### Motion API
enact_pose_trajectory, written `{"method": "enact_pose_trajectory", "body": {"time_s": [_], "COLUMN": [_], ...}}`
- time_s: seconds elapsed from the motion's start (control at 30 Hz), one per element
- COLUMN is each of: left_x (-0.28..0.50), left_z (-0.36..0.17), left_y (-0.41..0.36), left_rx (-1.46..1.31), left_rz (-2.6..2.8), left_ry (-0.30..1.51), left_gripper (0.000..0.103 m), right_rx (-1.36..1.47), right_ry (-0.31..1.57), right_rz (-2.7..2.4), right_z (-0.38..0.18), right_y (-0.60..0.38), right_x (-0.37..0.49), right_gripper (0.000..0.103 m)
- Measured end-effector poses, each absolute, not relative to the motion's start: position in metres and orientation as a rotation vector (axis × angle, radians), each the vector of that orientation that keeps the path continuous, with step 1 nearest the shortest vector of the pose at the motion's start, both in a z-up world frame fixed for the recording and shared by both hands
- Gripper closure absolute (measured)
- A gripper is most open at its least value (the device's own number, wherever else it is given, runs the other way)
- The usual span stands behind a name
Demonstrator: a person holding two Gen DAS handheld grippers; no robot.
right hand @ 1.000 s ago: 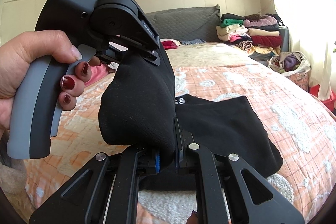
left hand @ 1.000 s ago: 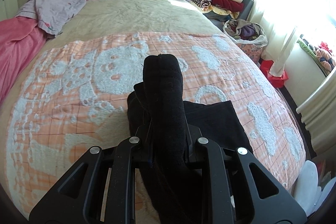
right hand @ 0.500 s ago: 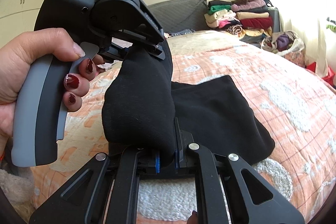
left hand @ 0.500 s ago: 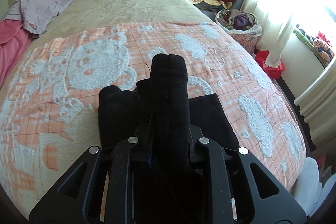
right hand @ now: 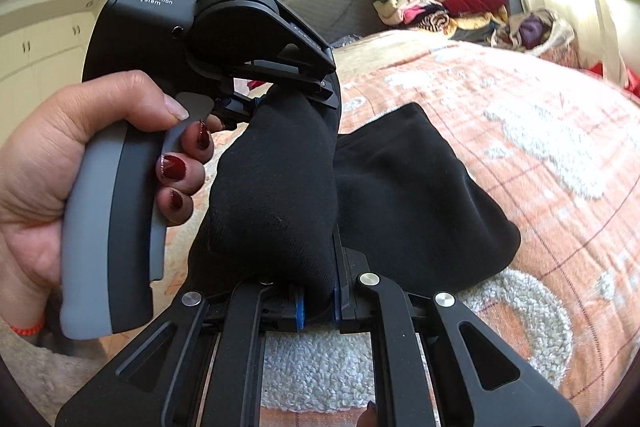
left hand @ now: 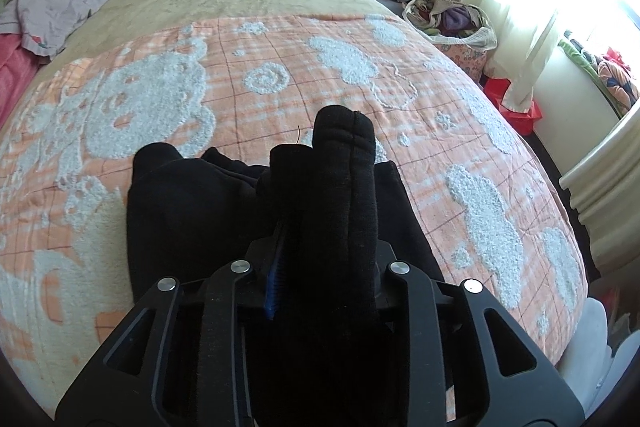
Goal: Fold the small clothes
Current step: 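Open the left tool while the right tool holds the folded edge down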
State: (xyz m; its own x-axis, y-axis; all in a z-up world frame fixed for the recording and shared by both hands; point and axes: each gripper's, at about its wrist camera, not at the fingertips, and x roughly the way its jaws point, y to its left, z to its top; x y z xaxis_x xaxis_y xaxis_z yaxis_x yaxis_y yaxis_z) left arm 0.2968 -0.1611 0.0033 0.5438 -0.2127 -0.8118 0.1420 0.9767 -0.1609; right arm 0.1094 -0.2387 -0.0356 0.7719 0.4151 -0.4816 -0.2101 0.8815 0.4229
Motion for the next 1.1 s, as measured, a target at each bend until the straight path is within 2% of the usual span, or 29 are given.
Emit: {"method": "enact_pose_trajectory", "body": {"time_s": [0.1, 0.17, 0.27, 0.37, 0.43, 0.57, 0.67, 0.83, 0.9, 1.07, 1.1], "left_x": [0.3, 0.301, 0.296, 0.287, 0.277, 0.259, 0.246, 0.227, 0.22, 0.214, 0.212], "left_z": [-0.002, -0.005, -0.002, 0.008, 0.015, 0.015, 0.001, -0.026, -0.032, -0.029, -0.03], "left_y": [-0.166, -0.166, -0.161, -0.151, -0.137, -0.112, -0.092, -0.075, -0.076, -0.08, -0.081], "left_rx": [-0.091, -0.136, -0.193, -0.212, -0.195, -0.131, -0.101, -0.107, -0.1, -0.084, -0.08], "left_rz": [-0.215, -0.255, -0.307, -0.326, -0.31, -0.227, -0.169, -0.165, -0.165, -0.176, -0.177], "left_ry": [0.976, 0.977, 0.964, 0.917, 0.875, 0.831, 0.841, 0.884, 0.878, 0.869, 0.869], "left_gripper": [0.07, 0.047, 0.038, 0.037, 0.037, 0.037, 0.037, 0.037, 0.037, 0.037, 0.037], "right_rx": [0.412, 0.449, 0.522, 0.65, 0.732, 0.744, 0.718, 0.731, 0.726, 0.736, 0.723], "right_ry": [0.614, 0.626, 0.654, 0.685, 0.692, 0.693, 0.671, 0.651, 0.68, 0.715, 0.72], "right_rz": [0.358, 0.365, 0.357, 0.35, 0.378, 0.422, 0.422, 0.443, 0.464, 0.463, 0.461], "right_z": [-0.039, -0.043, -0.051, -0.062, -0.067, -0.066, -0.057, -0.043, -0.042, -0.043, -0.042], "right_y": [-0.248, -0.255, -0.269, -0.289, -0.302, -0.31, -0.309, -0.316, -0.315, -0.312, -0.312], "right_x": [0.112, 0.114, 0.12, 0.125, 0.127, 0.128, 0.127, 0.136, 0.144, 0.17, 0.173], "right_gripper": [0.095, 0.095, 0.094, 0.089, 0.081, 0.07, 0.059, 0.032, 0.027, 0.029, 0.035]}}
